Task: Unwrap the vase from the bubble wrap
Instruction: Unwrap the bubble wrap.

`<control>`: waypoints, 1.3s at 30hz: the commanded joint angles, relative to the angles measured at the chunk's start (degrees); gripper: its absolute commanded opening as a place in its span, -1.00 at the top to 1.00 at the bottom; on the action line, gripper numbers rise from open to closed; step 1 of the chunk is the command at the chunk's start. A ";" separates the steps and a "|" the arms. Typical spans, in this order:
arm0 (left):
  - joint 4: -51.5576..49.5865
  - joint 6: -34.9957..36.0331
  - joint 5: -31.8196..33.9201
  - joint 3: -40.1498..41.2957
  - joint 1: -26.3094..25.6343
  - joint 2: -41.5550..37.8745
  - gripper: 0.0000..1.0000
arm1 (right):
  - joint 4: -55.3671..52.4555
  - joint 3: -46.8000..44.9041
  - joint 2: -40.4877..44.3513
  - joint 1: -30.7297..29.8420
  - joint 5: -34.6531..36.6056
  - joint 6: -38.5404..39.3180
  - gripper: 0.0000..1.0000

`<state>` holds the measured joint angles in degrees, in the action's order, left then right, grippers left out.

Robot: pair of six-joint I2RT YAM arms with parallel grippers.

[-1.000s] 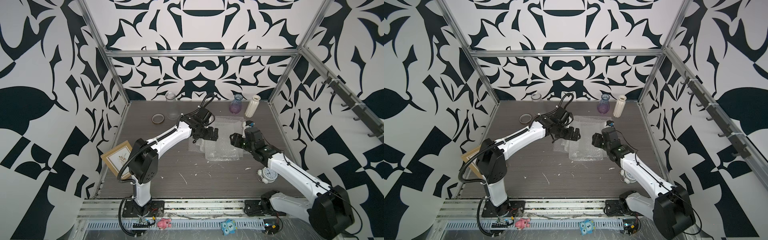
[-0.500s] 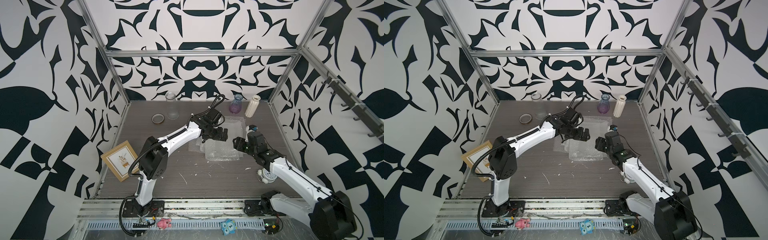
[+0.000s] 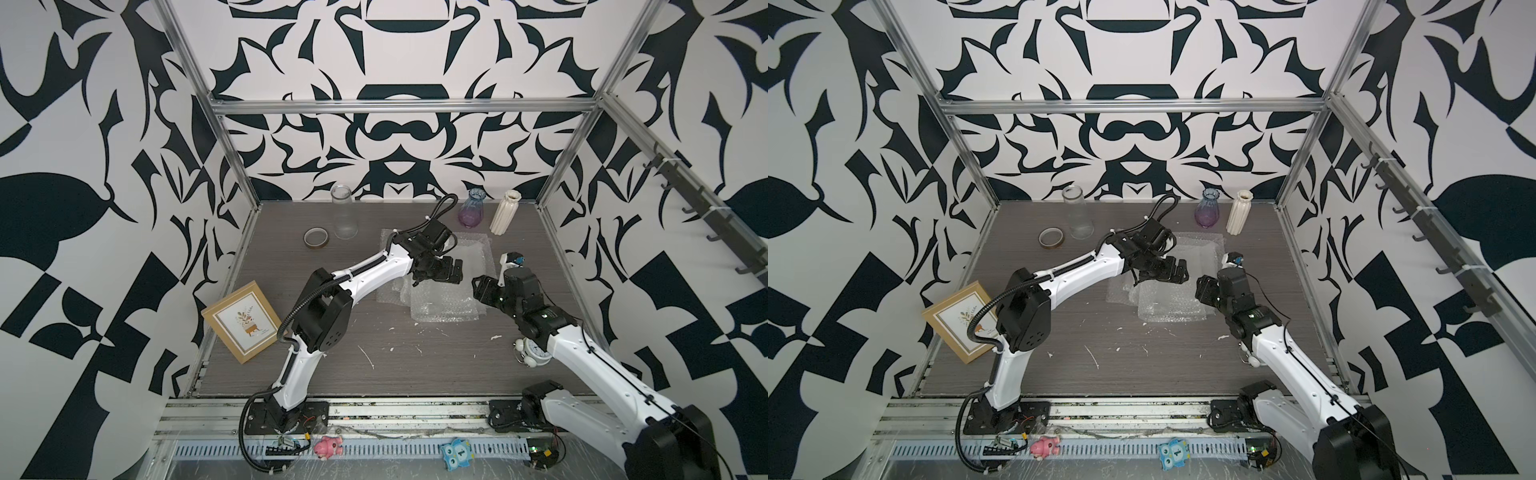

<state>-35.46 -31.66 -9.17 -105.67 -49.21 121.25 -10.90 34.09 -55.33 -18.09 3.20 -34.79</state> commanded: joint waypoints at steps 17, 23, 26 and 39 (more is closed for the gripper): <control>3.47 1.51 1.94 22.21 11.01 -11.92 -0.99 | -3.60 3.87 -1.11 0.33 -1.58 2.35 -0.25; 4.98 1.41 1.83 28.72 15.38 -16.04 -0.99 | -3.25 5.09 -3.64 0.25 -3.91 2.44 -0.24; 5.64 0.91 0.99 30.70 17.08 -17.80 -0.99 | -2.83 6.30 -5.98 0.11 -5.74 2.45 -0.24; 4.36 0.42 -3.21 32.43 19.93 -24.75 -0.99 | -1.97 19.76 -23.90 -9.40 -6.38 1.45 -0.36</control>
<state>-29.06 -31.27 -10.79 -73.34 -29.74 100.16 -14.33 48.86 -76.60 -25.67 -2.85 -32.99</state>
